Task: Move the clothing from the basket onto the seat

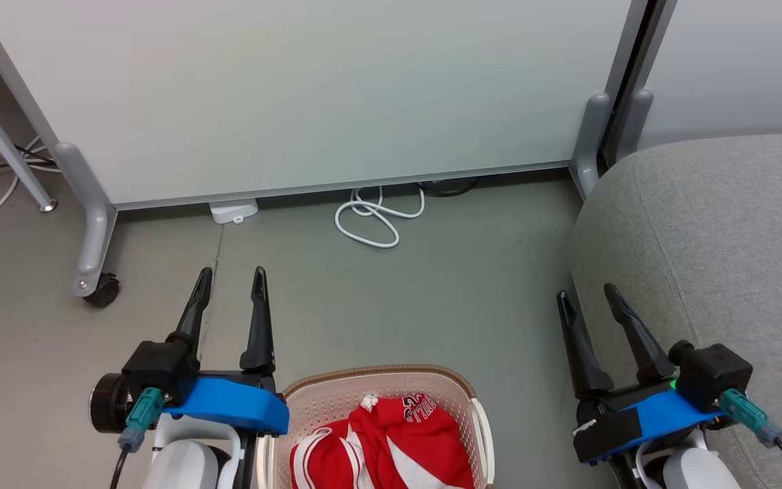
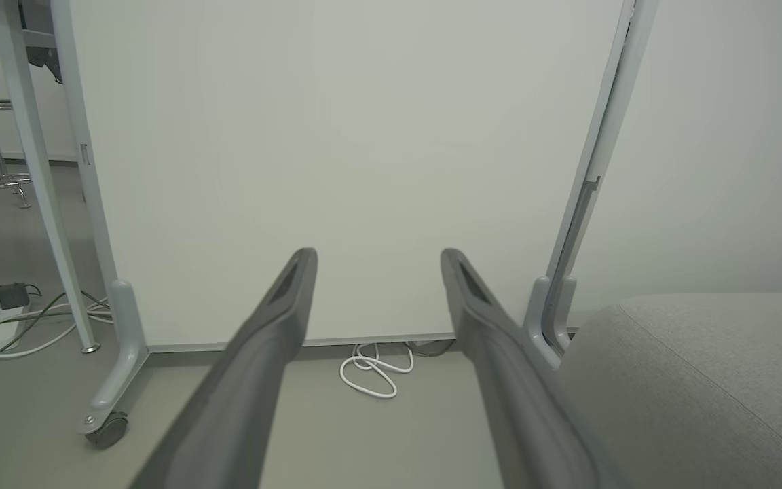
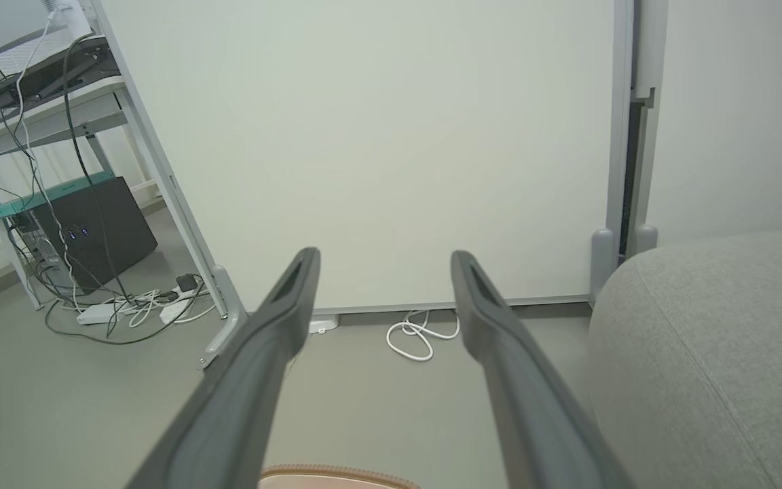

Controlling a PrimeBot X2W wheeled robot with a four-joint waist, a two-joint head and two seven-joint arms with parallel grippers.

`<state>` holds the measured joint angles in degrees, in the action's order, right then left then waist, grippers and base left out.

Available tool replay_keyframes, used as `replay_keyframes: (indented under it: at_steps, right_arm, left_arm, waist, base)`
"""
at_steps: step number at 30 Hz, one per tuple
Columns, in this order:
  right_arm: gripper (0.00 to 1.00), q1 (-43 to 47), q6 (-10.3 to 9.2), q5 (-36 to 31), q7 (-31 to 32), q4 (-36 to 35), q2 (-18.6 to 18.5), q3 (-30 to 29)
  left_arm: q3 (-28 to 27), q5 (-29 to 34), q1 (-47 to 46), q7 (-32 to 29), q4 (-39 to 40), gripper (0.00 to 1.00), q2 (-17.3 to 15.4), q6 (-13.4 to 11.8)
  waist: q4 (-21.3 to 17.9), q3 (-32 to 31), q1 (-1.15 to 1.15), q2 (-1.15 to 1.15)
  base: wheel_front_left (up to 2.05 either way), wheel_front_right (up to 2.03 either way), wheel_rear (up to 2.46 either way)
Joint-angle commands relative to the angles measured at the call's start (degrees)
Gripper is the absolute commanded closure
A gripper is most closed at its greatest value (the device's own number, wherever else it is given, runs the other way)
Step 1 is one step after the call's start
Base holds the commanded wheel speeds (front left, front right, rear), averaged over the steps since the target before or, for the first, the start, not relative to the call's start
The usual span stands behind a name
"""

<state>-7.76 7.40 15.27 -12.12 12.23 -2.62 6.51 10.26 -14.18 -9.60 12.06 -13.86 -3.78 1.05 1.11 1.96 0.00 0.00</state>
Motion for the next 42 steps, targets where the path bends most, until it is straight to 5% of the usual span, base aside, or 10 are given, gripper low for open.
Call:
replay_keyframes:
  at_steps: [1, 27, 42]
  right_arm:
    - [0.00, -1.01, 0.13, -1.87, -0.59, -0.45, -0.35, 0.35]
    - [0.00, -1.37, 0.15, -12.11, -3.18, -0.56, -0.41, 2.35]
    - [0.00, -1.54, 0.15, -8.26, -3.13, 0.94, -0.40, 2.29]
  left_arm:
    - [0.43, 1.76, -1.16, 0.66, -0.05, 0.00, -0.24, 0.07]
    - [2.23, 11.64, -2.27, 3.23, -1.60, 0.00, 0.31, 0.61]
    - [1.31, 9.05, -2.23, 3.23, -3.55, 0.00, 0.73, 2.03]
  waist:
    - [0.02, 0.08, 0.00, 0.00]
    - [0.45, 0.74, 0.00, 0.00]
    - [0.73, 0.67, 0.00, 0.00]
  base:
    - [0.00, 0.00, 0.00]
    - [0.00, 0.00, 0.00]
    - [0.00, 0.00, 0.00]
